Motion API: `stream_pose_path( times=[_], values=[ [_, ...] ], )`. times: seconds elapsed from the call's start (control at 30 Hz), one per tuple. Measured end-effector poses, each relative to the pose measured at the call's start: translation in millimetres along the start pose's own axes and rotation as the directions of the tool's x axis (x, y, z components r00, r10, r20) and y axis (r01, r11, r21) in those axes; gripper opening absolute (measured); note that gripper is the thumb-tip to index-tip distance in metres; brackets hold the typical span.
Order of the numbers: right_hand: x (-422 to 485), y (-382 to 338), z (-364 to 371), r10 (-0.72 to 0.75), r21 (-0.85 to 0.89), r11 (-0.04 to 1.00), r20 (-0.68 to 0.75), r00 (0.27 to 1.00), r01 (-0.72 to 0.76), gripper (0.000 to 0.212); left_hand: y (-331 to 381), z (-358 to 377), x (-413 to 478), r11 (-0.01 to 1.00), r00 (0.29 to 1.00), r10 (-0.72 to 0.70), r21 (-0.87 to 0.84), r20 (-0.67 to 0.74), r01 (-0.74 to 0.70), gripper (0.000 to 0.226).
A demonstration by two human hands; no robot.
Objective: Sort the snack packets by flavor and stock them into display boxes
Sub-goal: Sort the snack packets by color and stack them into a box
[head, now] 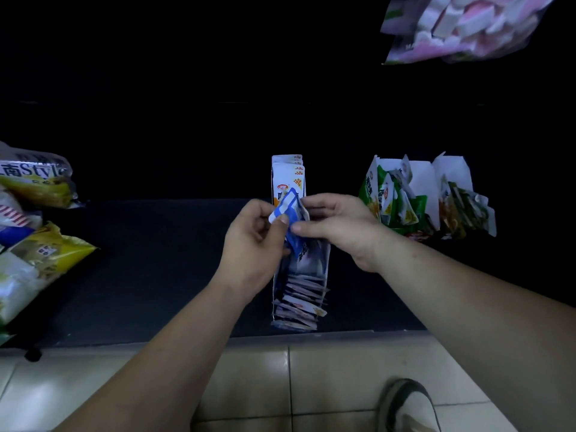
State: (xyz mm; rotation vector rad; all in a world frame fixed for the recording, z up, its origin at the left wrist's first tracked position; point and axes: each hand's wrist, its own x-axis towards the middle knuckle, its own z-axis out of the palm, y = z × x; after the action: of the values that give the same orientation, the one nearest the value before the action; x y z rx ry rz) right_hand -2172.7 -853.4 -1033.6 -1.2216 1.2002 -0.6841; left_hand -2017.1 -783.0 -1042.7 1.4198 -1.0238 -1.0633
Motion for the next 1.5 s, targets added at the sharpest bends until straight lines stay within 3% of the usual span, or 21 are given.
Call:
stream_pose_path(
  times=[0.1,0.27,0.33,0.4,0.47,0.53,0.7,0.8,0.87,0.97,1.03,1.17,1.27,1.5],
  values=[
    [1.9,2.7,-6.8,0.004,-0.012,1.0,-0.131,0.991,-0.006,0.024,-1.1,-6.8,4.0,0.994,0.998,0.059,0.093,0.007,-0.06,0.011],
    [2.6,2.2,-14.4,0.066,0.079,0.996,-0.209,0.976,-0.051,0.021,-6.5,-25.0,17.8,0.97,0.986,0.114,0.228,-0.119,-0.085,0.012],
    [3.6,2.7,-13.5,0.021,0.031,0.999,-0.203,0.979,-0.015,0.019,-6.3,-28.2,19.7,0.964,0.977,0.142,0.248,-0.158,-0.1,0.011],
    [4.7,4.1,-11.4,-0.07,-0.127,0.991,-0.195,0.978,0.046,0.017,-4.1,-30.8,20.1,0.952,0.962,0.189,0.276,-0.198,-0.13,0.01],
    [4.4,5.2,-9.6,-0.16,-0.339,0.934,-0.115,0.98,0.113,0.019,-0.3,-32.9,20.6,0.942,0.942,0.233,0.298,-0.243,-0.156,0.01],
    [2.5,8.4,-7.8,-0.141,-0.466,0.877,-0.019,0.99,0.116,0.021,2.5,-33.6,20.3,0.939,0.933,0.254,0.297,-0.255,-0.175,0.009],
    [-2.3,19.6,-0.5,0.09,-0.643,0.765,0.156,0.984,0.032,0.014,9.6,-33.9,16.3,0.941,0.919,0.272,0.278,-0.285,-0.192,0.005],
    [-6.8,8.7,1.7,0.23,-0.669,0.743,0.228,0.946,-0.019,0.028,14.8,-33.1,16.2,0.954,0.914,0.264,0.224,-0.309,-0.2,0.004],
    [-7.4,2.4,-0.4,0.206,-0.608,0.793,0.205,0.957,-0.041,0.032,16.4,-30.3,16.7,0.968,0.923,0.233,0.164,-0.307,-0.19,0.007],
    [-6.6,-3.3,-6.9,0.106,-0.267,0.96,0.066,0.992,-0.085,0.033,16.4,-21.6,15.3,0.987,0.938,0.158,0.074,-0.308,-0.142,0.006],
    [-5.1,-6.2,-10.8,0.116,-0.12,0.987,0.061,0.991,-0.108,0.046,14.7,-14.0,13.5,0.995,0.952,0.099,0.009,-0.29,-0.1,0.005],
    [-5.1,-3.6,-13.6,0.092,-0.205,0.975,0.016,0.996,-0.086,0.036,16.3,-4.0,11.3,0.985,0.977,-0.032,-0.174,-0.21,-0.005,0.012],
    [-5.9,-0.2,-21.4,0.088,-0.114,0.989,-0.023,0.996,-0.09,0.025,20.7,-2.6,8.8,0.961,0.987,-0.097,-0.27,-0.125,0.06,0.019],
    [-9.5,-2.2,-26.6,0.131,0.004,0.991,0.096,0.987,-0.132,0.041,19.2,2.5,9.7,0.944,0.975,-0.183,-0.301,-0.128,0.137,0.026]
  ],
)
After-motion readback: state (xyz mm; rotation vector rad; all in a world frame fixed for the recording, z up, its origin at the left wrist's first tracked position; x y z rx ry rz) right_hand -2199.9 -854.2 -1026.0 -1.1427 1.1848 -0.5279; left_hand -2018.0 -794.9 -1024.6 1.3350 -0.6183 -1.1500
